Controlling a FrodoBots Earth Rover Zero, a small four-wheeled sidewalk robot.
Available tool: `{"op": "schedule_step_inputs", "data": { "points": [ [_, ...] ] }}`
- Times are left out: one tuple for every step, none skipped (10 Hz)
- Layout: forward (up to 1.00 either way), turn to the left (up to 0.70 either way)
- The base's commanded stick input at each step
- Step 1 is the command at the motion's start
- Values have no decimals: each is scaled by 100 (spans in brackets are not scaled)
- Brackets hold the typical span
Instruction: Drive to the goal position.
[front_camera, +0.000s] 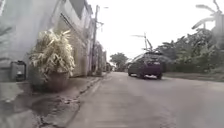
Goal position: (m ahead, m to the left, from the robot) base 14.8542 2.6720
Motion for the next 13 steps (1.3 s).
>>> {"op": "schedule_step_inputs", "data": {
  "points": [
    [70, 0],
    [70, 0],
    [70, 0],
    [70, 0],
    [70, 0],
    [70, 0],
    [70, 0],
    [70, 0],
    [70, 0],
    [70, 0],
    [70, 0],
    [70, 0],
    [70, 0]
  ]
}}
